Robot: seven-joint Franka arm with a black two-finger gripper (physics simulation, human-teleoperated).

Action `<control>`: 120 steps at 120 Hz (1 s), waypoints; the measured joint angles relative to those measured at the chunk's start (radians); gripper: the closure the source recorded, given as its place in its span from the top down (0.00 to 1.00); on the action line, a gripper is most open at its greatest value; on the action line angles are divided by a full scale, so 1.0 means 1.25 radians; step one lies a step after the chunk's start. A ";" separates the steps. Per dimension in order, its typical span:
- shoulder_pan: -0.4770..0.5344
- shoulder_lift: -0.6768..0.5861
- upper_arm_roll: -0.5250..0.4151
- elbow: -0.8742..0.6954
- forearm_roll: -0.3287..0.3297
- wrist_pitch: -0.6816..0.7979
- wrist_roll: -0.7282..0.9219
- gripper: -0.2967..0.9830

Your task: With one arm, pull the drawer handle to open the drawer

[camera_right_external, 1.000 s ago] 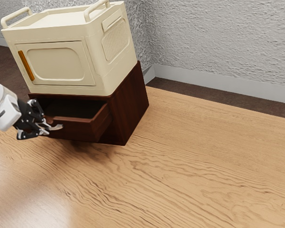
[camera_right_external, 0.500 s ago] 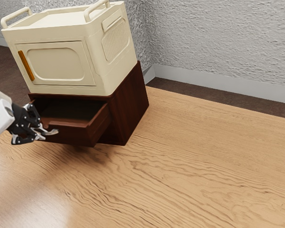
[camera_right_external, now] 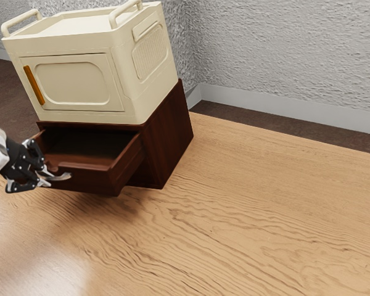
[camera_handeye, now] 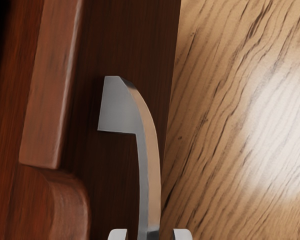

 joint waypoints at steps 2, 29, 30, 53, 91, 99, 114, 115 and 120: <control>0.000 -0.001 0.000 -0.001 0.001 -0.001 0.000 0.25; 0.000 -0.026 0.000 -0.011 0.014 -0.014 0.000 0.25; 0.000 -0.027 0.000 -0.011 0.014 -0.014 0.000 0.25; 0.000 -0.066 0.001 0.024 0.020 -0.049 0.003 0.35; -0.001 0.030 0.006 0.429 0.164 -0.456 -0.170 0.67; 0.000 0.044 0.019 0.458 0.199 -0.538 -0.251 0.70; -0.001 0.046 0.021 0.469 0.226 -0.644 -0.382 0.73; -0.001 0.046 0.021 0.469 0.227 -0.649 -0.390 0.73; -0.002 0.047 0.021 0.470 0.231 -0.672 -0.427 0.74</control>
